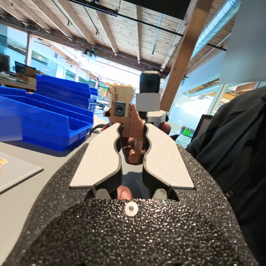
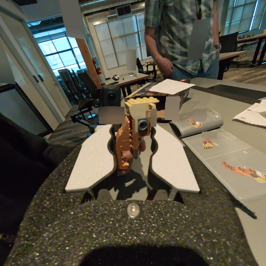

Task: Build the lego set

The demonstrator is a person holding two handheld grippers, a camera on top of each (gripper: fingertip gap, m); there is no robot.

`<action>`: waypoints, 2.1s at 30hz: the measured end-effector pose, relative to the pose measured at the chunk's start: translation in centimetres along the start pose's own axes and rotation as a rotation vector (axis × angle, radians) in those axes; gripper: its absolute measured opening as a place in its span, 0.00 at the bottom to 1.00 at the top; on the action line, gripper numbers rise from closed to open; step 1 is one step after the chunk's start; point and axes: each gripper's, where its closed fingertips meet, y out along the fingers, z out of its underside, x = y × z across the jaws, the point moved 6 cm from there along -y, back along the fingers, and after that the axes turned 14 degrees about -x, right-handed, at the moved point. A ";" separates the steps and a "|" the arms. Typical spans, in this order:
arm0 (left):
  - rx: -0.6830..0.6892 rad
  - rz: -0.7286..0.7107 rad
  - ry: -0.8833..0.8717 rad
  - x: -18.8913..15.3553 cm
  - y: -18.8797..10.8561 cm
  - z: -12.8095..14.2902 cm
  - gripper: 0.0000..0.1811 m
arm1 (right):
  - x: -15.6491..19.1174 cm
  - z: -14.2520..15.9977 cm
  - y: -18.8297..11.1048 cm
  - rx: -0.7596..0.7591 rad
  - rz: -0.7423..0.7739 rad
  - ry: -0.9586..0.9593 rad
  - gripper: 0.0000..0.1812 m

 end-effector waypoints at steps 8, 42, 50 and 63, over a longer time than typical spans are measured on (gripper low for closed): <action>0.001 0.001 0.018 0.1 -0.1 -0.6 0.15 | 0.0 -0.2 0.7 0.002 0.005 -0.003 0.26; 0.324 -0.105 0.159 0.3 1.7 -0.2 0.15 | -1.8 -0.1 -1.8 -0.060 -0.088 0.084 0.21; 0.367 -0.137 0.155 0.3 1.7 0.0 0.16 | -1.8 0.1 -1.9 -0.033 -0.026 0.004 0.20; 0.474 -0.271 0.177 -0.5 2.4 0.9 0.16 | -1.6 1.4 -3.1 -0.224 -0.004 0.036 0.20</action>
